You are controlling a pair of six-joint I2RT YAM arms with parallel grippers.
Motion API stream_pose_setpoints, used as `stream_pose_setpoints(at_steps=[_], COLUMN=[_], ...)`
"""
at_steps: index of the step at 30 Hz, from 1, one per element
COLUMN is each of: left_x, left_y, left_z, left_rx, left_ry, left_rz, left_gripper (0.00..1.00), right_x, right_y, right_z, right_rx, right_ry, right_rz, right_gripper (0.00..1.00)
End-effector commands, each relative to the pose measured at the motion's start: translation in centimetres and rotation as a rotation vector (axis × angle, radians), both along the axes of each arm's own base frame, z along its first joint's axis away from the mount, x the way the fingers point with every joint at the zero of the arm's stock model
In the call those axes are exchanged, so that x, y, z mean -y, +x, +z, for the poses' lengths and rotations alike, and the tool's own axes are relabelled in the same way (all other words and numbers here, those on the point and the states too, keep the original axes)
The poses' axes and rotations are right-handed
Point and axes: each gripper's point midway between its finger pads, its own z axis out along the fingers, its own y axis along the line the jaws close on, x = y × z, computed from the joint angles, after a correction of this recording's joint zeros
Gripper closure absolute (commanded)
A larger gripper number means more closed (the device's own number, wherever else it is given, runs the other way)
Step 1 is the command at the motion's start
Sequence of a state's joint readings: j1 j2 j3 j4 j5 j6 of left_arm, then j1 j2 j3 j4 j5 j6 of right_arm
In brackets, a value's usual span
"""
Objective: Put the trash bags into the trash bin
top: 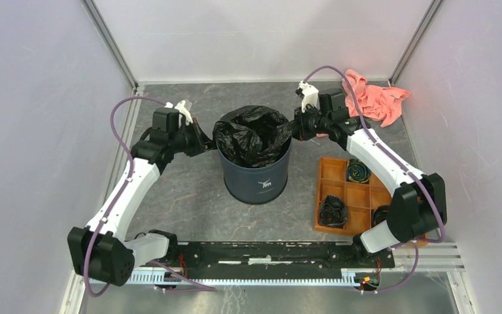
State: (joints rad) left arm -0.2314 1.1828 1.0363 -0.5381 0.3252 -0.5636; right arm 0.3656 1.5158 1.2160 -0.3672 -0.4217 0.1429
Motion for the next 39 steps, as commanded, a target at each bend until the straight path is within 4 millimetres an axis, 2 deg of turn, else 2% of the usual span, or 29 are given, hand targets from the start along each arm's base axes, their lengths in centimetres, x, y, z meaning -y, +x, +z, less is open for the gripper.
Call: stream_pose_setpoints(at_steps=[1,5,10,12,13,15,17,19,22,23,26,30,32,35,37,39], left_x=[1.0,1.0,1.2,1.3,1.3,1.3,1.4,1.4,1.4,1.5,1.4,1.3,1.2,1.3,1.3,1.2], left_y=[-1.4,-1.8,-2.2,-2.4,-2.4,-2.5,-2.6,-2.6,-2.6,-2.6,-2.7,-2.7,-2.7,-2.7,-2.7,-2.8], left_z=[2.5,1.5,1.1,1.1,1.1,1.1,1.1,1.1,1.0,0.9,0.6,0.6,0.7,0.7,0.9,1.0], left_rx=[0.056,0.034,0.030,0.031,0.032,0.033,0.034,0.035,0.033,0.032,0.026,0.027,0.028,0.027,0.031,0.034], left_ry=[-0.095,-0.095,-0.119,-0.125,-0.127,-0.128,-0.131,-0.134,-0.134,-0.133,-0.128,-0.121,-0.120,-0.122,-0.123,-0.124], left_rz=[-0.039,-0.036,-0.042,-0.045,-0.047,-0.050,-0.053,-0.055,-0.057,-0.059,-0.060,-0.056,-0.053,-0.053,-0.053,-0.052], left_gripper=[0.98,0.98,0.98,0.98,0.98,0.98,0.98,0.98,0.98,0.98,0.98,0.98,0.98,0.98,0.98,0.98], right_x=[1.7,5.6,10.9,11.9,11.6,9.6,5.9,1.3,-4.7,-6.2,-9.6,-11.2,-11.3,-11.7,-12.1,-12.4], right_y=[0.7,1.4,0.6,0.2,0.0,-0.5,-1.5,-3.0,-5.7,-6.4,-7.7,-7.1,-7.0,-7.8,-8.6,-9.3], right_z=[4.4,7.5,11.9,13.8,14.8,16.5,18.1,19.2,18.8,18.6,16.3,13.6,13.2,12.6,11.9,11.7], right_rx=[0.126,0.204,0.311,0.349,0.370,0.419,0.475,0.524,0.544,0.549,0.526,0.473,0.457,0.436,0.411,0.384], right_ry=[-0.057,-0.214,-0.372,-0.390,-0.376,-0.312,-0.213,-0.099,0.031,0.058,0.067,0.035,0.033,0.078,0.112,0.137], right_rz=[-0.056,-0.194,-0.370,-0.403,-0.388,-0.302,-0.164,0.004,0.235,0.294,0.423,0.457,0.460,0.483,0.504,0.525], right_gripper=[0.86,0.68,0.43,0.36,0.33,0.29,0.24,0.19,0.15,0.14,0.14,0.16,0.23,0.32,0.42,0.58])
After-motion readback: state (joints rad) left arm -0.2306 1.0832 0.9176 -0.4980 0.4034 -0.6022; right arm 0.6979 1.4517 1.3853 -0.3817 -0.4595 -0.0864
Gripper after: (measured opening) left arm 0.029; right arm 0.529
